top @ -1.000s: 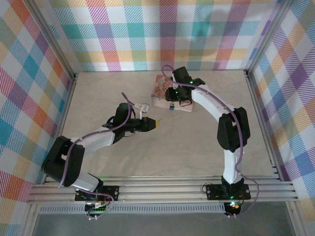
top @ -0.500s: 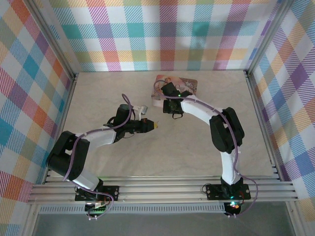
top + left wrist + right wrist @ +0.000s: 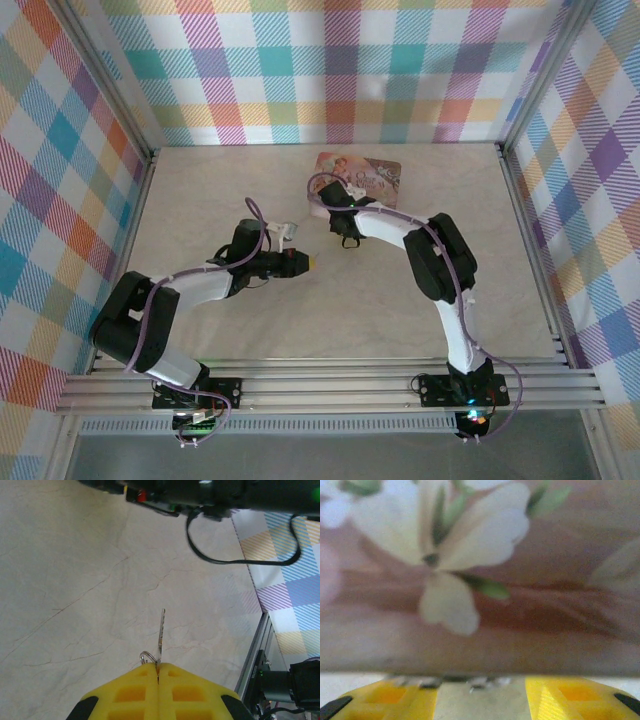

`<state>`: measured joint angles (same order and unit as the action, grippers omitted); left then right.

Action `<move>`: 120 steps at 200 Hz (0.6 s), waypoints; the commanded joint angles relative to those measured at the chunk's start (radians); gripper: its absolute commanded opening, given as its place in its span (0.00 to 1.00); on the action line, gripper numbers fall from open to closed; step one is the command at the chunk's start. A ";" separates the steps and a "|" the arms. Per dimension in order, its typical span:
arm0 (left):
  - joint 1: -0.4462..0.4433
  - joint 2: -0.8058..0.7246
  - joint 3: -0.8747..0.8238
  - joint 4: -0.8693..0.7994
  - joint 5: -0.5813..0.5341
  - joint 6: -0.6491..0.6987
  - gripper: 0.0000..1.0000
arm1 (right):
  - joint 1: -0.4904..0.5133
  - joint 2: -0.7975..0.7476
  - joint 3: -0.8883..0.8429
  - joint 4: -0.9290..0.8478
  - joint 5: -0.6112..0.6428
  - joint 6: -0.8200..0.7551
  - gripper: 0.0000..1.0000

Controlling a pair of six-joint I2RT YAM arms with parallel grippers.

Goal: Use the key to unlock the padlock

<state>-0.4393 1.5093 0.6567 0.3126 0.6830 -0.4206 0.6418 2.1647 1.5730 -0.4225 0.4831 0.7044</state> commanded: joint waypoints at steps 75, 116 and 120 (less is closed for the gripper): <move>0.014 -0.030 -0.022 -0.006 0.020 0.048 0.00 | 0.003 0.020 0.035 0.063 0.093 -0.003 0.47; 0.014 -0.035 -0.021 -0.023 0.017 0.059 0.00 | 0.001 0.022 0.026 0.117 0.104 -0.051 0.43; 0.014 -0.036 -0.021 -0.025 0.016 0.060 0.00 | 0.001 0.024 0.028 0.121 0.104 -0.056 0.41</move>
<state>-0.4358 1.4910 0.6434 0.3080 0.6868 -0.3939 0.6418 2.1727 1.5814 -0.3672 0.5545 0.6899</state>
